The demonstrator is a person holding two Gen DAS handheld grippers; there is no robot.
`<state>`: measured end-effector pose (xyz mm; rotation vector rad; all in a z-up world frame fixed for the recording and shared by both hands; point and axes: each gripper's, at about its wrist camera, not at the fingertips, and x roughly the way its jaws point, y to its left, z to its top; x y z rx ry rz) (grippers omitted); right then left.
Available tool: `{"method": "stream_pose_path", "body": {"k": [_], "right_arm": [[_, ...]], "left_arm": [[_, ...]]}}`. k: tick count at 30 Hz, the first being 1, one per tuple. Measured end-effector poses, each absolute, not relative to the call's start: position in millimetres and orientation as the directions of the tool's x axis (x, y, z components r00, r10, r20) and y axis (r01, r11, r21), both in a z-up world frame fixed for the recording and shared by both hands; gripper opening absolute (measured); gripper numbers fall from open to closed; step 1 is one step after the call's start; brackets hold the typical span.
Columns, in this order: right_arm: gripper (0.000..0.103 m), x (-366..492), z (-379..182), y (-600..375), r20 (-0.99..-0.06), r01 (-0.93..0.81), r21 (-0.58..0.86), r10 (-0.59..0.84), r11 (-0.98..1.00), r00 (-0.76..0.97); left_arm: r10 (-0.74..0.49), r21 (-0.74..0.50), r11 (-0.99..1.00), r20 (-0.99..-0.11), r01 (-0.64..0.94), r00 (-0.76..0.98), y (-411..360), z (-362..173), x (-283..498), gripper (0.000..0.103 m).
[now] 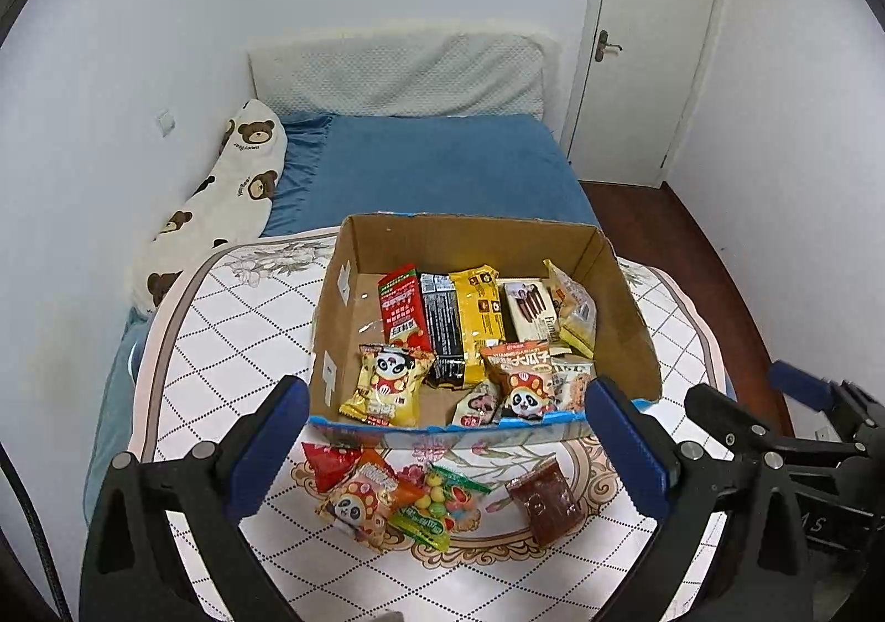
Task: Organize snacks
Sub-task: 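Grasp the watermelon candy bag with left tool while right grasps brown chocolate packet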
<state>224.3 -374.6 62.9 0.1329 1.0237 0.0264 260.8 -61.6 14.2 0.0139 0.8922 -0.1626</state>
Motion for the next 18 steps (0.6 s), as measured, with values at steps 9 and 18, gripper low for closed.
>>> {"method": "stream_pose_path", "body": {"k": [9,18], "right_arm": [[0.097,212,-45,-375,-0.94,0.075,0.218,0.189,0.973,0.283],[0.087,224,-164,-352,-0.975,0.044,0.21,0.206,0.977,0.083]], "left_arm": [[-0.084,-0.057,0.996,-0.902,0.074,0.424,-33,-75,255,0.102],[0.01,0.09,0.951,-0.965,0.296,0.261,-69,-170,263,0.102]]}}
